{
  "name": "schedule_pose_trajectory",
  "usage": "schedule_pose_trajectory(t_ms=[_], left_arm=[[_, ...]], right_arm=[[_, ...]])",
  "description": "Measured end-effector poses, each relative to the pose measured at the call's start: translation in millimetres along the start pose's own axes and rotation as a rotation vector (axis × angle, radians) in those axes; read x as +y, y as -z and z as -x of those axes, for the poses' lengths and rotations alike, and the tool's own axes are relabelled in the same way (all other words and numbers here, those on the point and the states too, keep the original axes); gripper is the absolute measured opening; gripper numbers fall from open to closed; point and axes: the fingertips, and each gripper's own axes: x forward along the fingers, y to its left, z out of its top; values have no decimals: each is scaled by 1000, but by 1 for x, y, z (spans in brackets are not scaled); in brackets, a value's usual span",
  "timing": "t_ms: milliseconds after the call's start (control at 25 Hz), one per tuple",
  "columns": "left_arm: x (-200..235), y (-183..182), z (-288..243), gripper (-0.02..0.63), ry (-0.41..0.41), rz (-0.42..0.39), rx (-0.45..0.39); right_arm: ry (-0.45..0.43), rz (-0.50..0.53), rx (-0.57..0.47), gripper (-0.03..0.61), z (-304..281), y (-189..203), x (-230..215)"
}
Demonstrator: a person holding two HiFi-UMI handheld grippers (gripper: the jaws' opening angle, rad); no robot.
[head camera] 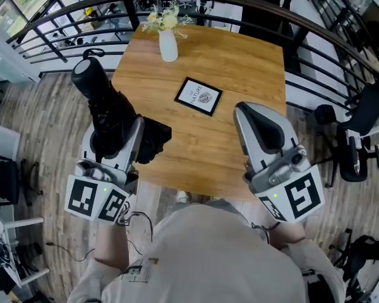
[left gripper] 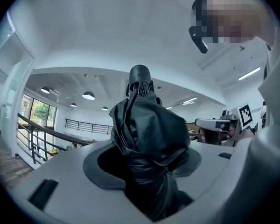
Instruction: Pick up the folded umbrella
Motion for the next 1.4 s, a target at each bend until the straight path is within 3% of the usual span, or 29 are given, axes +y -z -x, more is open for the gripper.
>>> schedule_pose_trajectory(t_ms=[320, 760, 1400], left_arm=[[-13, -26, 25, 254, -49, -101, -97], [2, 19, 23, 253, -96, -117, -9], [-12, 12, 26, 255, -79, -93, 0]], right_arm=[[1, -24, 10, 28, 7, 8, -14], [-25, 5, 68, 28, -1, 29, -17], [47, -2, 82, 28, 20, 32, -42]])
